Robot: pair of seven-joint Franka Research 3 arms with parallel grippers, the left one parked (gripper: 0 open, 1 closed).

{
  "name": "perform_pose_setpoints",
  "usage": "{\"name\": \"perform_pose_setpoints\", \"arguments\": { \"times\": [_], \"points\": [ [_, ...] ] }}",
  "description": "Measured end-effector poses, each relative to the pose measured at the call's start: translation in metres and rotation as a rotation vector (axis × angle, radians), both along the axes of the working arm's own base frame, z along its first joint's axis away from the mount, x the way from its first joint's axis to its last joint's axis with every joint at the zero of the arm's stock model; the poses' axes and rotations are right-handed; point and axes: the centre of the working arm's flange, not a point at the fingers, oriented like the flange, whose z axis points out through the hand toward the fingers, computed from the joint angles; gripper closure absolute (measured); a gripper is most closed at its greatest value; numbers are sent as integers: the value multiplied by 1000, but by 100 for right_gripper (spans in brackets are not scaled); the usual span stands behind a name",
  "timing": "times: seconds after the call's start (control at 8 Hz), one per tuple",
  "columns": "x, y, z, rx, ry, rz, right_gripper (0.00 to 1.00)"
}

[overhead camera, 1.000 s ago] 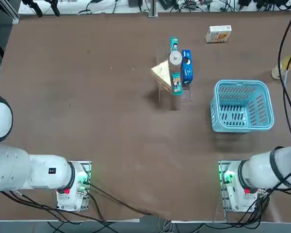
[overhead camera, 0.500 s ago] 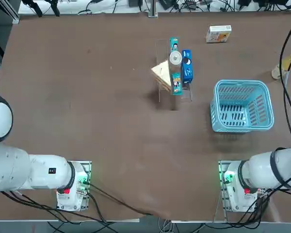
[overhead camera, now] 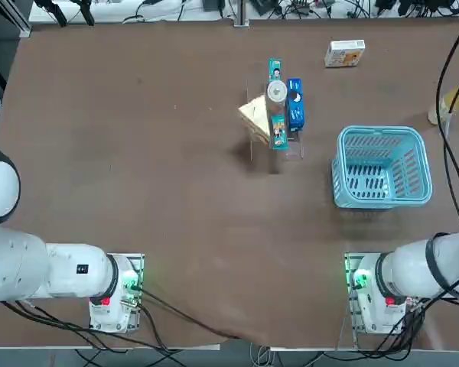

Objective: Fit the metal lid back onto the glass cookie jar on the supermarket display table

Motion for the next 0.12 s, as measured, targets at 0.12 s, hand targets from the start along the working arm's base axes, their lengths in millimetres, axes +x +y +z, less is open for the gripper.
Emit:
{"name": "perform_pose_setpoints", "arguments": {
  "times": [0.12],
  "points": [
    [4, -8, -6, 5, 11, -14, 0]
  ]
}}
